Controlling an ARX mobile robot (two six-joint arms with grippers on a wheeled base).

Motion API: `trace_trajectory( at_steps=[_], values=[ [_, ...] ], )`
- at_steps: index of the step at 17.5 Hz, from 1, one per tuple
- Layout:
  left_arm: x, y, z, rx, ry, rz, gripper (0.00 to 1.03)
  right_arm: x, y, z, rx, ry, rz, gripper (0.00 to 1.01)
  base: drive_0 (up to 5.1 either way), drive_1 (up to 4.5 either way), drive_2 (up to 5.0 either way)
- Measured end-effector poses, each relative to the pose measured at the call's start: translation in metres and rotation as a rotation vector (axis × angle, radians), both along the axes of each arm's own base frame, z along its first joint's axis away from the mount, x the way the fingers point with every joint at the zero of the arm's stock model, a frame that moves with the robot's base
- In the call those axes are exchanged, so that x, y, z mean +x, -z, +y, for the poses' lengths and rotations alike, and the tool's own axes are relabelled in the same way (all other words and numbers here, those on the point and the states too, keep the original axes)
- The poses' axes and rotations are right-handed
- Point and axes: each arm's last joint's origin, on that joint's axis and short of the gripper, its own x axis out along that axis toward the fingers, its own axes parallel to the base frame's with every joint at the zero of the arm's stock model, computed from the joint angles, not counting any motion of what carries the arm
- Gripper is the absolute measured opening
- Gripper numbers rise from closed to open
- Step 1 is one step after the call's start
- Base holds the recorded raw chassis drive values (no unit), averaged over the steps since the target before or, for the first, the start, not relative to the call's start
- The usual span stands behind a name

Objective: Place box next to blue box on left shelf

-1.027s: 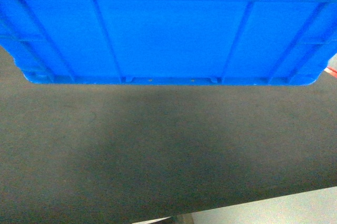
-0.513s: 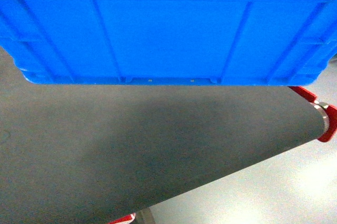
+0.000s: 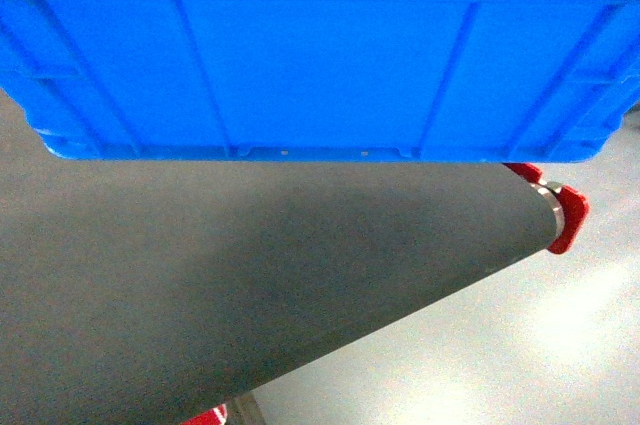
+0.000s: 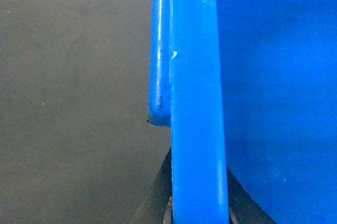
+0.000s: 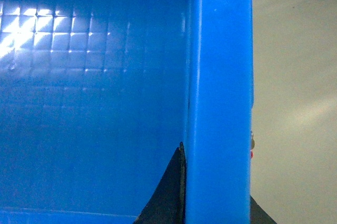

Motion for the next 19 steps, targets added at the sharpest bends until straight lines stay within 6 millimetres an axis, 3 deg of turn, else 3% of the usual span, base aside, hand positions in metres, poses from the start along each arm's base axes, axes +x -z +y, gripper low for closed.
trace_trajectory(
  at_steps=[19],
  values=[
    [0.0000, 0.0000, 0.0000, 0.000, 0.000, 0.000, 0.06, 0.0000, 0.0001, 0.0000, 0.000, 0.000, 0.001, 0.08, -1.5, -1.48, -1.5]
  ],
)
